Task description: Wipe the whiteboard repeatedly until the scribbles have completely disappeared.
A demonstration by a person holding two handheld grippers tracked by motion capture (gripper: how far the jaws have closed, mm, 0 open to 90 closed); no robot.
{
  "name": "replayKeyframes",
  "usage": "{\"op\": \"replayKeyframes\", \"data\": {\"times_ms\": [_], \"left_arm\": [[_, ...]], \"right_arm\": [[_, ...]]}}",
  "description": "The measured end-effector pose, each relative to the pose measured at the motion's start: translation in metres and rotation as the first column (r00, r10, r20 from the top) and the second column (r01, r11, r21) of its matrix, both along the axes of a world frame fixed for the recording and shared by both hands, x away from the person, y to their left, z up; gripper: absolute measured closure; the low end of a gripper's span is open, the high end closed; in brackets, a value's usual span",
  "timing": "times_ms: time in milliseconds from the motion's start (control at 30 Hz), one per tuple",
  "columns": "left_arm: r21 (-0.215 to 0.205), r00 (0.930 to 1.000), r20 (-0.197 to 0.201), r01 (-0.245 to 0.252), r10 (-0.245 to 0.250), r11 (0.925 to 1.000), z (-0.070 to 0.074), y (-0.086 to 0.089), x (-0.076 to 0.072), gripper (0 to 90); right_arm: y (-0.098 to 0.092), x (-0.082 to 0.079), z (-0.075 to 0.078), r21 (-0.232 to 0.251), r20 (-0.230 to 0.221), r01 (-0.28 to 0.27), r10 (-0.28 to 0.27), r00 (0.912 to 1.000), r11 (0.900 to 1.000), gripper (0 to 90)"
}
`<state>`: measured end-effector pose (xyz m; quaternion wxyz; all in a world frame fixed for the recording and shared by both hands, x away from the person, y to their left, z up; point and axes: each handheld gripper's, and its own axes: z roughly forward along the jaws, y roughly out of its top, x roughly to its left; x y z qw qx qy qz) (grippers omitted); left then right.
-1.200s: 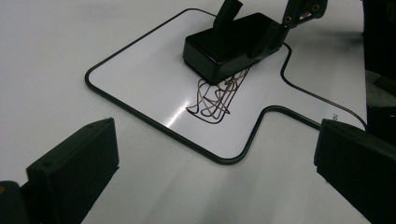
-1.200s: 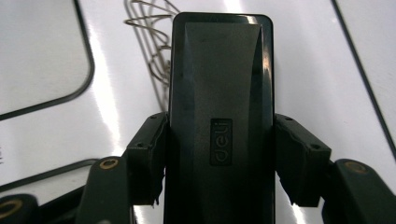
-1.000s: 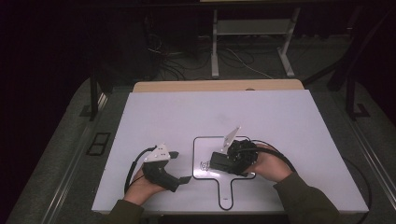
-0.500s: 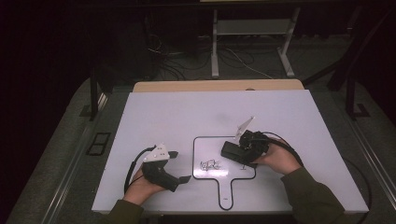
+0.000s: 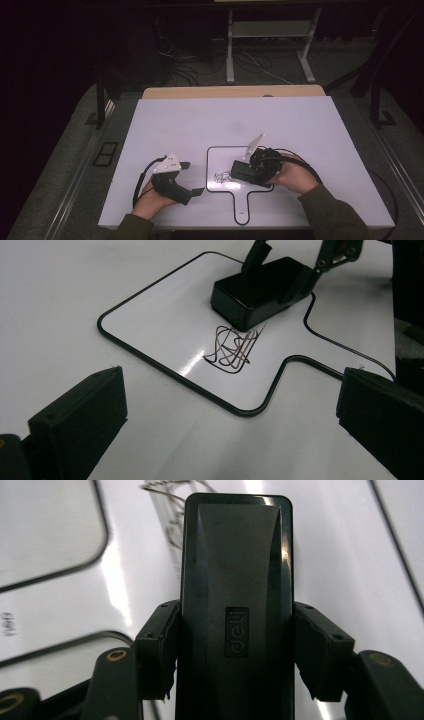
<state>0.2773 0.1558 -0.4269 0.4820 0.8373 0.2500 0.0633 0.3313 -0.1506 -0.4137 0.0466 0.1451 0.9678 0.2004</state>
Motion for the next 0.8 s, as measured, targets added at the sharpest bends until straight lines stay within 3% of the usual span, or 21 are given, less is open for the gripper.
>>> {"op": "replayKeyframes", "data": {"times_ms": [100,233,567,800], "left_arm": [[0.0,1.0,0.0,0.001,-0.001,1.0,0.0,0.0,0.0,0.0],[-0.001,1.0,0.001,0.002,-0.002,1.0,0.0,0.0,-0.001,0.0],[0.006,1.0,0.001,0.007,-0.007,1.0,0.0,0.0,-0.001,0.0],[0.007,1.0,0.001,0.009,-0.01,0.9999,0.0,-0.001,0.0,0.0]], "right_arm": [[0.006,-0.005,0.0,-0.004,0.003,-0.023,0.023,0.9997,1.0,39.0],[0.003,-0.002,0.0,-0.003,-0.007,-0.007,0.007,1.0,1.0,38.9],[-0.034,0.021,-0.001,0.008,0.001,0.136,-0.136,0.9908,0.991,39.0],[-0.035,0.019,-0.001,-0.012,0.022,0.141,-0.141,0.9898,0.99,38.9]]}}
